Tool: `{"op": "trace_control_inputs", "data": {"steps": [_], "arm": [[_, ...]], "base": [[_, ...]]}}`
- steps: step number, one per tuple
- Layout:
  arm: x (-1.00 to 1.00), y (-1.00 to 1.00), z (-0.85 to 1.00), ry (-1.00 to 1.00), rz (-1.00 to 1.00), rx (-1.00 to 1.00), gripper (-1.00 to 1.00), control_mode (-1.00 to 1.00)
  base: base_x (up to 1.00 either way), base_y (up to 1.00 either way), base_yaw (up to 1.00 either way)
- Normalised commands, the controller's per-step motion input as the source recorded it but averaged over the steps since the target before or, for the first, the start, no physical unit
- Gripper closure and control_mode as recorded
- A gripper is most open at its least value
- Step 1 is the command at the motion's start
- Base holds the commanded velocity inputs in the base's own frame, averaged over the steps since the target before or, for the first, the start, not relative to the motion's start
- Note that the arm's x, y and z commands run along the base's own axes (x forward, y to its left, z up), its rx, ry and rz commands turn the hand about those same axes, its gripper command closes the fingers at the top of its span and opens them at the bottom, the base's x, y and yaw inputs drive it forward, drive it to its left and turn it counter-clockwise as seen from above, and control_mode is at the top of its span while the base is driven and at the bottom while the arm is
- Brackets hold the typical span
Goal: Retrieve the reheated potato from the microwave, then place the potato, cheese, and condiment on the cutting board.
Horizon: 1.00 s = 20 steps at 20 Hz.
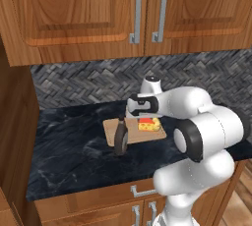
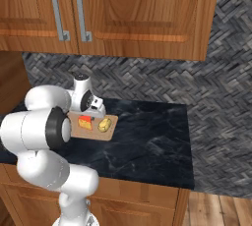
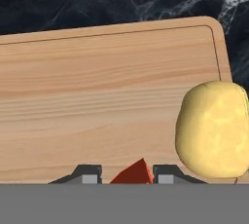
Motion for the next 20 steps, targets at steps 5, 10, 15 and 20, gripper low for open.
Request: {"op": "trace_control_inputs", "data": {"steps": [5, 10, 15, 20], "arm": [[0.16, 0.04, -0.17, -0.04, 0.00, 0.03, 1.00, -1.00], [0.14, 0.01, -0.13, -0.05, 0.00, 0.00, 1.00, -1.00], [0.00, 0.01, -0.14, -0.01, -0.02, 0.00, -1.00, -1.00], [0.04, 0.00, -0.07, -0.02, -0.02, 0.00, -1.00, -1.00]], "base": [[0.00, 0.00, 0.00], [0.00, 0.00, 0.00], [0.00, 0.00, 0.00], [0.00, 0.00, 0.00]]}}
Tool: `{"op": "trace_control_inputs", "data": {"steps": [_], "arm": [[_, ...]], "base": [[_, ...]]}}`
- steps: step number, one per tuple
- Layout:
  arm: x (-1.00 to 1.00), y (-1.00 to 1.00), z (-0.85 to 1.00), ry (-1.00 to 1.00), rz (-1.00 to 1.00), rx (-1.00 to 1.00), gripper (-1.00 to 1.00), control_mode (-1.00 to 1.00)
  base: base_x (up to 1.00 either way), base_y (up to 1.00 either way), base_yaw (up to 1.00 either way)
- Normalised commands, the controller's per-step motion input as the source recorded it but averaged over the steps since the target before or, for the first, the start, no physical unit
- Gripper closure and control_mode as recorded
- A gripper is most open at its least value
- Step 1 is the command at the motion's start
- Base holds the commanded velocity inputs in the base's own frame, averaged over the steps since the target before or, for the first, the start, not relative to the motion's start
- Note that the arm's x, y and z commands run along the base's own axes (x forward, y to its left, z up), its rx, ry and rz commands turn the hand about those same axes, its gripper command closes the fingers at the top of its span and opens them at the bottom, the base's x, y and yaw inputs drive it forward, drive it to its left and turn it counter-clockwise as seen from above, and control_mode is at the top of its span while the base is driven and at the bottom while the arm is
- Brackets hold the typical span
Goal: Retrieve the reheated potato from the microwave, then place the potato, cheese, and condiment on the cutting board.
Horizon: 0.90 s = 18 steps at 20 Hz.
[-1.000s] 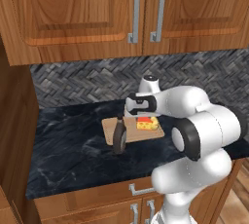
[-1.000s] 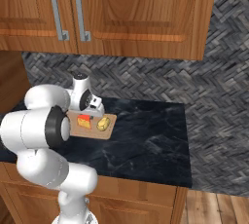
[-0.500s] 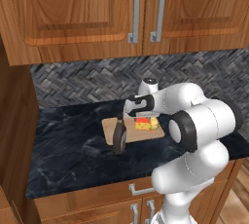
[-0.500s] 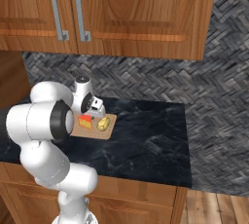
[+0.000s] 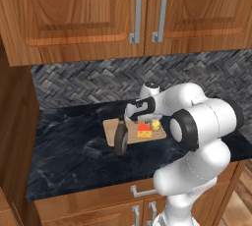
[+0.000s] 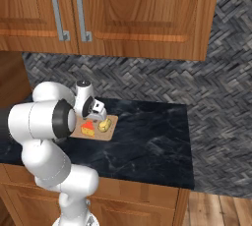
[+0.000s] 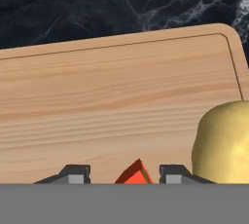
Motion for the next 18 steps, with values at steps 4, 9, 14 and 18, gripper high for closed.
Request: {"op": "trace_control_inputs", "data": {"steps": [4, 9, 14, 18], "arm": [[0.05, 0.00, -0.02, -0.03, -0.02, 0.00, -1.00, -1.00], [0.07, 0.01, 0.00, -0.02, -0.03, 0.00, -1.00, -1.00], [0.01, 0.11, 0.13, -0.05, -0.02, 0.00, -1.00, -1.00], [-0.08, 0.10, 0.20, -0.08, 0.00, 0.00, -1.00, -1.00]], "base": [[0.00, 0.00, 0.00], [0.00, 0.00, 0.00], [0.00, 0.00, 0.00], [0.00, 0.00, 0.00]]}}
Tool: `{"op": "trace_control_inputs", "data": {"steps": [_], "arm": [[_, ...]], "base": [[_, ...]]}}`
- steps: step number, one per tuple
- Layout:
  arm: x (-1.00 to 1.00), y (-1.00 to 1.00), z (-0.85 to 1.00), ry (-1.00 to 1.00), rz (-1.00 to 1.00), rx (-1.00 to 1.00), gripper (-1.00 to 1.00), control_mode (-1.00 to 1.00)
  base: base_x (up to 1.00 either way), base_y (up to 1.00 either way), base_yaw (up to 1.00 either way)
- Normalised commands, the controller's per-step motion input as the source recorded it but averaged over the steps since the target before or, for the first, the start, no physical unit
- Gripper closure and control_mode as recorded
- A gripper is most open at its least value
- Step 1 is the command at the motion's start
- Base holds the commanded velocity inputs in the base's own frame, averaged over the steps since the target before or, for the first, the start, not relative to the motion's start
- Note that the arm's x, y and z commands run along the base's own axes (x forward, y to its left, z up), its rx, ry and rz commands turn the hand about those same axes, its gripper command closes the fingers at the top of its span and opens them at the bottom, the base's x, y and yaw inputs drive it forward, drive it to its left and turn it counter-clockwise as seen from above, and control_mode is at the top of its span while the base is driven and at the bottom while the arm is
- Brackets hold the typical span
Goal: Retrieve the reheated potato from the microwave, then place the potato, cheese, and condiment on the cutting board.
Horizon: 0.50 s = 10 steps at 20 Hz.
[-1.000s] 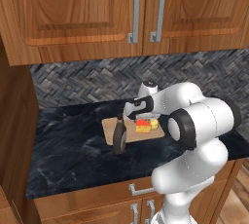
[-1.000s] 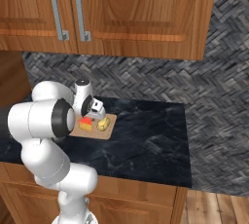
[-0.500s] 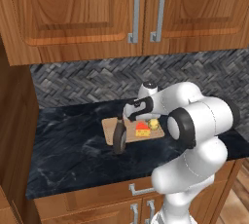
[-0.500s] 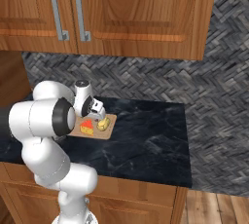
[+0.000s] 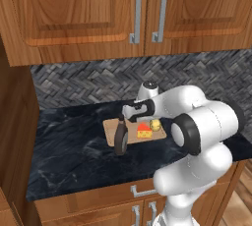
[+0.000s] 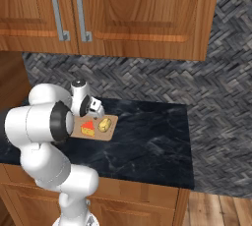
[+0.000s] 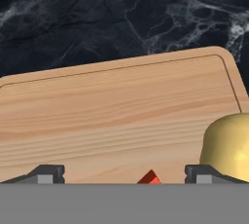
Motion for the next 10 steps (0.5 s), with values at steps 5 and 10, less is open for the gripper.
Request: {"op": "trace_control_inputs", "data": {"steps": [5, 10], "arm": [[-0.18, -0.02, 0.25, -0.08, -0.02, 0.00, -1.00, -1.00], [-0.29, -0.13, 0.27, 0.00, -0.05, 0.00, -1.00, -1.00]], "base": [[0.00, 0.00, 0.00], [0.00, 0.00, 0.00]]}}
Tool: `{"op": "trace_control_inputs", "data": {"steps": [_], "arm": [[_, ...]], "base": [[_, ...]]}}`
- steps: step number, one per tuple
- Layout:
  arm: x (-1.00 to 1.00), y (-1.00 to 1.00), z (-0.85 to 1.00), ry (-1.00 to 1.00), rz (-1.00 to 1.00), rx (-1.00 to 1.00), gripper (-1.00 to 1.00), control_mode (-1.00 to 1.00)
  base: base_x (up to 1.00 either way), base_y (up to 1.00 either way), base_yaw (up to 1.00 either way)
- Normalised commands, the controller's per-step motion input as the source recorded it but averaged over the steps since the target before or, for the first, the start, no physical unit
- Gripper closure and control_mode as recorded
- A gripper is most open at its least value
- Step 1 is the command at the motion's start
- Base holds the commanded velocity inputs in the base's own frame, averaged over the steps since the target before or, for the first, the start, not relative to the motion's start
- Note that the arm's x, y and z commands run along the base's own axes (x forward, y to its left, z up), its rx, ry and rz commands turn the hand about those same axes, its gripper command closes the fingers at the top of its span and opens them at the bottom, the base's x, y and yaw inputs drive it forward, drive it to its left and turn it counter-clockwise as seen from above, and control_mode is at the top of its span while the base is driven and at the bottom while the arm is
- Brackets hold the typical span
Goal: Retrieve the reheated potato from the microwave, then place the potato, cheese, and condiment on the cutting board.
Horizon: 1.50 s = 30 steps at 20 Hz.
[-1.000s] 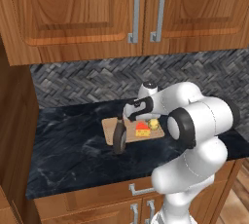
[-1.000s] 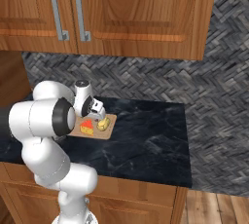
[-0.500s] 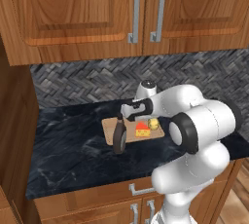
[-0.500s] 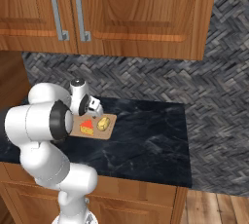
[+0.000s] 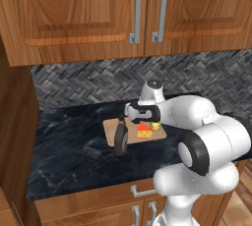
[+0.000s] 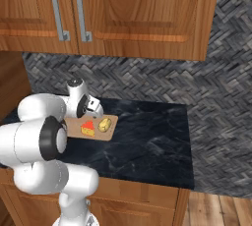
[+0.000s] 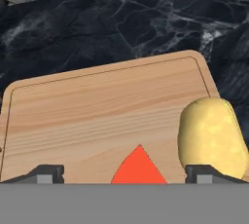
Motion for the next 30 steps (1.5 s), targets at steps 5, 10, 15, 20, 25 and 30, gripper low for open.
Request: {"op": "trace_control_inputs", "data": {"steps": [5, 10, 15, 20, 25, 30], "arm": [[-0.40, -0.12, 0.27, 0.00, -0.01, 0.00, -1.00, -1.00], [-0.52, -0.06, 0.20, 0.00, 0.00, 0.00, -1.00, -1.00], [-0.46, 0.00, 0.23, 0.04, 0.01, 0.00, -1.00, -1.00], [-0.51, 0.00, 0.27, 0.02, 0.13, 0.00, -1.00, -1.00], [-0.50, 0.14, 0.29, 0.01, 0.02, 0.00, -1.00, -1.00], [-0.47, 0.29, 0.17, 0.00, -0.12, 0.02, -1.00, -1.00]], "base": [[0.00, 0.00, 0.00], [0.00, 0.00, 0.00], [0.00, 0.00, 0.00], [0.00, 0.00, 0.00], [0.00, 0.00, 0.00], [0.00, 0.00, 0.00]]}}
